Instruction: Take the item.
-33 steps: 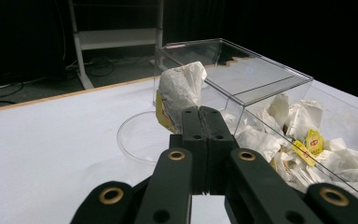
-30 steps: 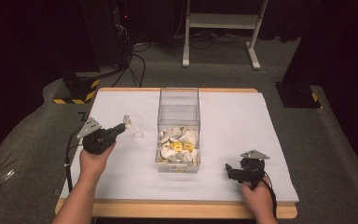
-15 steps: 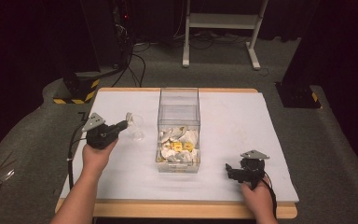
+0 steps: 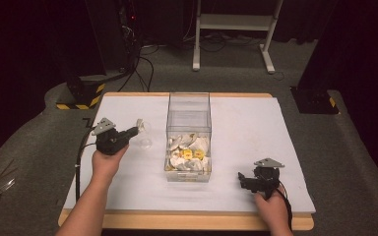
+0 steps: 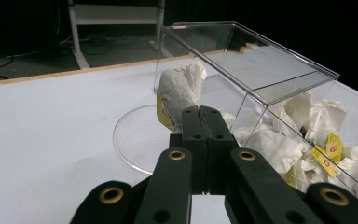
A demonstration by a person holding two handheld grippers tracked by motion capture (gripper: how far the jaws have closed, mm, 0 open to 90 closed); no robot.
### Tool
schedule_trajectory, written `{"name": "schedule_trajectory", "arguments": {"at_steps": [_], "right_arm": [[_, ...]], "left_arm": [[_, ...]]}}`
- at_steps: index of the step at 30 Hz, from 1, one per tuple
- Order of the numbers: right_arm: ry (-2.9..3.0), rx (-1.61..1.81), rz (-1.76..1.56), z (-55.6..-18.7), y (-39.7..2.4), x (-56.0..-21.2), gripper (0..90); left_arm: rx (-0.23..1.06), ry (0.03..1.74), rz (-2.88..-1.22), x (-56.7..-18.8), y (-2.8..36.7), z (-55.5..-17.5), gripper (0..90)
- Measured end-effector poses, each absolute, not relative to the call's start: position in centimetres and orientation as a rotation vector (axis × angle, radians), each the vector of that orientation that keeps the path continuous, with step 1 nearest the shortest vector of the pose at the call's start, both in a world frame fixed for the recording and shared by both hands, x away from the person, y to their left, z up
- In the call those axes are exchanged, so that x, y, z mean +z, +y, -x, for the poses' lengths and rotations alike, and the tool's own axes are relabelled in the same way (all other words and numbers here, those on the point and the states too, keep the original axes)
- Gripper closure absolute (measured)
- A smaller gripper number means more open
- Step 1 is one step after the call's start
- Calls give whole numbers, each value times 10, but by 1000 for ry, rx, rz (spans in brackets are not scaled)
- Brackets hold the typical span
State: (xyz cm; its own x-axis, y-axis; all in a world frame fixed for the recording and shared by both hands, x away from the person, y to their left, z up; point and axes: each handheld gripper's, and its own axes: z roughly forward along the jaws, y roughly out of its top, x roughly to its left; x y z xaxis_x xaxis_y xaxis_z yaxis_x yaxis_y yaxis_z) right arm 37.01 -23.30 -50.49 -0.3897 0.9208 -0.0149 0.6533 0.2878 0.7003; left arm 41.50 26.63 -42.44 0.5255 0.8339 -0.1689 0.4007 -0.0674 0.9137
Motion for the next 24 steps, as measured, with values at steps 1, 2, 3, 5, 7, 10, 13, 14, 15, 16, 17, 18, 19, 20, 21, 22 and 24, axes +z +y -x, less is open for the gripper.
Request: {"name": "schedule_trajectory", "arguments": {"at_steps": [1, 2, 3, 5, 7, 10, 13, 14, 15, 16, 17, 18, 19, 20, 21, 22, 24], "right_arm": [[2144, 864, -1412, -370, -233, -505, 84], [2144, 864, -1412, -370, -233, -505, 84], [2144, 864, -1411, -370, -233, -505, 85], [2144, 864, -1412, -370, -233, -505, 84], [2144, 864, -1412, -370, -233, -505, 84], [2144, 864, -1412, -370, -233, -505, 84], [2144, 864, -1412, -370, -233, -505, 85], [2144, 864, -1411, -370, -233, -505, 85], [2144, 864, -1411, -370, -233, -505, 85], [2144, 864, -1412, -370, -233, -505, 85], [2144, 864, -1411, -370, -233, -505, 85], [2144, 864, -1411, -370, -233, -505, 85], [2144, 864, -1412, -370, -233, -505, 84], [2144, 865, -1412, -370, -233, -505, 85], [2144, 864, -1412, -370, -233, -505, 84], [2145, 865, -1412, -370, -233, -505, 85], [2144, 865, -1412, -370, -233, -505, 85]], "left_arm": [[498, 1058, -1679, -425, 266, -416, 897], [498, 1062, -1682, -426, 266, -417, 896], [496, 1066, -1684, -427, 266, -418, 897], [495, 1072, -1687, -428, 265, -419, 897], [493, 1078, -1691, -430, 265, -421, 896], [488, 1079, -1691, -430, 264, -421, 896], [491, 1081, -1696, -432, 263, -422, 896], [492, 1084, -1695, -432, 263, -423, 896], [492, 1084, -1695, -432, 263, -423, 895], [494, 1086, -1694, -432, 263, -423, 895], [497, 1091, -1692, -432, 263, -423, 895], [497, 1091, -1692, -432, 263, -423, 895], [497, 1092, -1692, -432, 264, -424, 895], [498, 1094, -1694, -432, 264, -424, 895], [494, 1095, -1697, -433, 264, -425, 892], [494, 1094, -1696, -433, 264, -425, 884], [493, 1093, -1694, -433, 264, -425, 828]]}}
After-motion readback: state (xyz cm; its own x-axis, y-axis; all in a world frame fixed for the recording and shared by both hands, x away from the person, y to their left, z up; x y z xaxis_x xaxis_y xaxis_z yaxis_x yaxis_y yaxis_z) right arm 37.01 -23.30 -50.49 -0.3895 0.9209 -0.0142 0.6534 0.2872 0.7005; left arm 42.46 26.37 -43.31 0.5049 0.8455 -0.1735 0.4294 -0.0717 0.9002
